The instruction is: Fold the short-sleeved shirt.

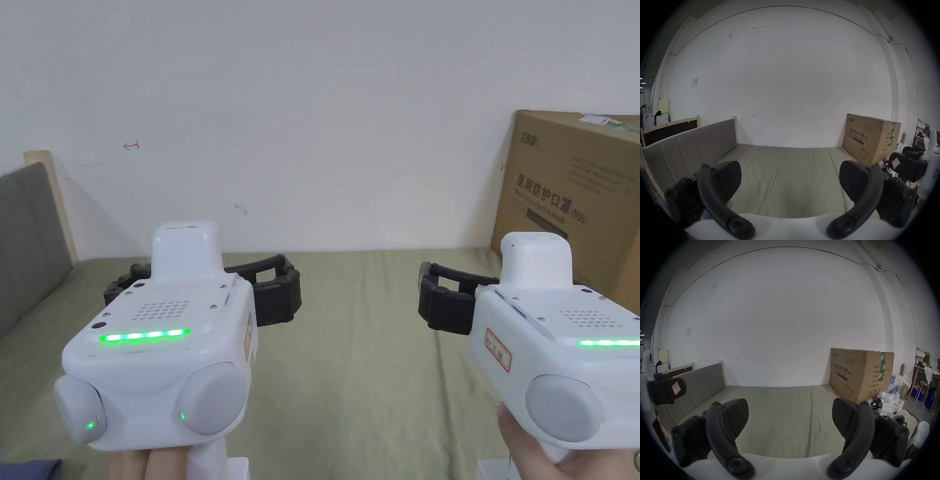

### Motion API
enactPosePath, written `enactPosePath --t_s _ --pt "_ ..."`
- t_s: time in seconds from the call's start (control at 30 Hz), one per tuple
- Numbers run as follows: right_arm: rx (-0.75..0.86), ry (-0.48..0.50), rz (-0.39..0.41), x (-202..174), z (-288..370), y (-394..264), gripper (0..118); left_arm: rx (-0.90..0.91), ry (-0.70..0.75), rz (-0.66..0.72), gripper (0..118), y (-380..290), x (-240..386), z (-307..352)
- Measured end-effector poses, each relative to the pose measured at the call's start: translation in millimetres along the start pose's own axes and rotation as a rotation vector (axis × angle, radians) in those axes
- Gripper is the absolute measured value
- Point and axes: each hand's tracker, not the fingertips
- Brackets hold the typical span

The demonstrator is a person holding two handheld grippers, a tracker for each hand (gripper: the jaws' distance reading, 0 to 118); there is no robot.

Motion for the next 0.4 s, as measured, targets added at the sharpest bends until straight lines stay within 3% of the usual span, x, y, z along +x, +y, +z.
enactPosePath --t_s 0.4 --pt "-0.012 -0.002 0.001 -0.7 -1.4 -2.7 108 0.013 0.014 -0.018 118 -1.6 3.8 1.5"
